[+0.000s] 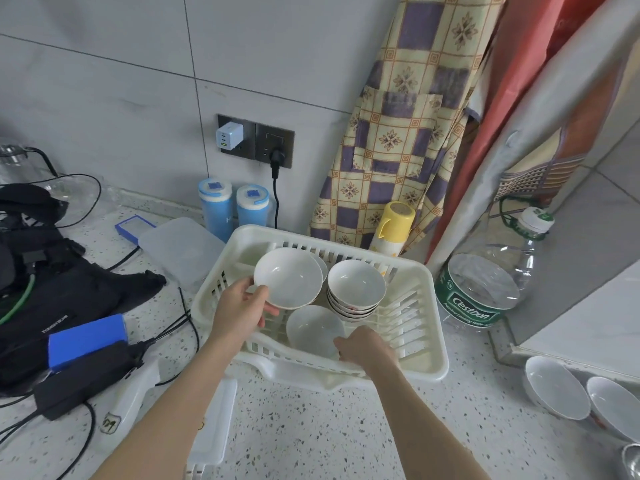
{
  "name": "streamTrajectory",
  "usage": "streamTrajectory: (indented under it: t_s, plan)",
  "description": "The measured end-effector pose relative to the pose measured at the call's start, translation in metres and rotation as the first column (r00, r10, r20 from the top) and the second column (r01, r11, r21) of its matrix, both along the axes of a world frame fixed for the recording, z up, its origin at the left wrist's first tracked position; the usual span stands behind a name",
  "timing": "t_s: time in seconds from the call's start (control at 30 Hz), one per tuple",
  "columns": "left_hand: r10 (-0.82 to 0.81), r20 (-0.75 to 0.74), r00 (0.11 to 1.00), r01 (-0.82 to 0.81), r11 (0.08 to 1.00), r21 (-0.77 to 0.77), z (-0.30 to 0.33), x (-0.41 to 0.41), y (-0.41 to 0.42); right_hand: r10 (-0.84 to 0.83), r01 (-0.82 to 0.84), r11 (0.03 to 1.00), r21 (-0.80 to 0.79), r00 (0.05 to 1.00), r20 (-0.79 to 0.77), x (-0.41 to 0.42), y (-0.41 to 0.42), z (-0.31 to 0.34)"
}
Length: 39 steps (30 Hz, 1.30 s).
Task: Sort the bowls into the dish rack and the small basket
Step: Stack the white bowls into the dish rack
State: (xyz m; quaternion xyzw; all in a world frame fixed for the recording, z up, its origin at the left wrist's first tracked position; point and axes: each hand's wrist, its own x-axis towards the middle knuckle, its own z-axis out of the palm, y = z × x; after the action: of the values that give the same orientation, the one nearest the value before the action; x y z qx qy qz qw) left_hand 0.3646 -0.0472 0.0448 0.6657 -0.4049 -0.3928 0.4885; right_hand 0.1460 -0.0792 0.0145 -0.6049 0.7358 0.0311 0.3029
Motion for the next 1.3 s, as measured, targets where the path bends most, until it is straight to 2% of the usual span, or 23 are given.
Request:
streamTrajectory:
  t_s: [0.2,0.37,0.63,0.73,0.87,1.0,1.13,1.3]
  plan:
    - [-0.085,-0.001,0.996,0.085,0.996,0.039,0.003,0.005,0.002,0.008,-0.010,0.998,0.062,1.000,0.029,-0.001,-0.002,0.001]
    - [-0.170,0.011,0.985,0.169,0.983,0.066,0.005,0.007,0.003,0.035,-0.034,0.999,0.024,0.999,-0.040,-0.002,0.001,-0.001]
    - [-0.255,0.070,0.964,0.242,0.957,0.158,0.006,0.006,0.001,0.040,-0.040,0.999,0.004,0.998,-0.056,0.000,0.005,0.006]
    - [-0.278,0.063,0.958,0.265,0.950,0.162,0.007,0.008,0.002,-0.017,0.017,0.999,-0.044,1.000,0.014,0.001,0.009,0.012]
    - [-0.309,0.069,0.948,0.291,0.937,0.194,0.010,0.010,0.001,-0.140,0.183,0.963,-0.197,0.966,0.216,-0.001,0.017,0.024]
    - [-0.404,0.125,0.906,0.354,0.887,0.296,0.009,0.006,-0.005,-0.079,0.176,0.953,-0.244,0.929,0.362,-0.001,0.020,0.028]
    - [-0.495,0.218,0.841,0.378,0.826,0.418,0.003,-0.001,-0.012,0.008,0.068,0.972,-0.225,0.947,0.322,-0.003,0.021,0.026]
    - [-0.582,0.248,0.774,0.414,0.763,0.496,-0.002,-0.004,-0.020,-0.029,0.094,0.968,-0.234,0.963,0.267,-0.003,0.021,0.022]
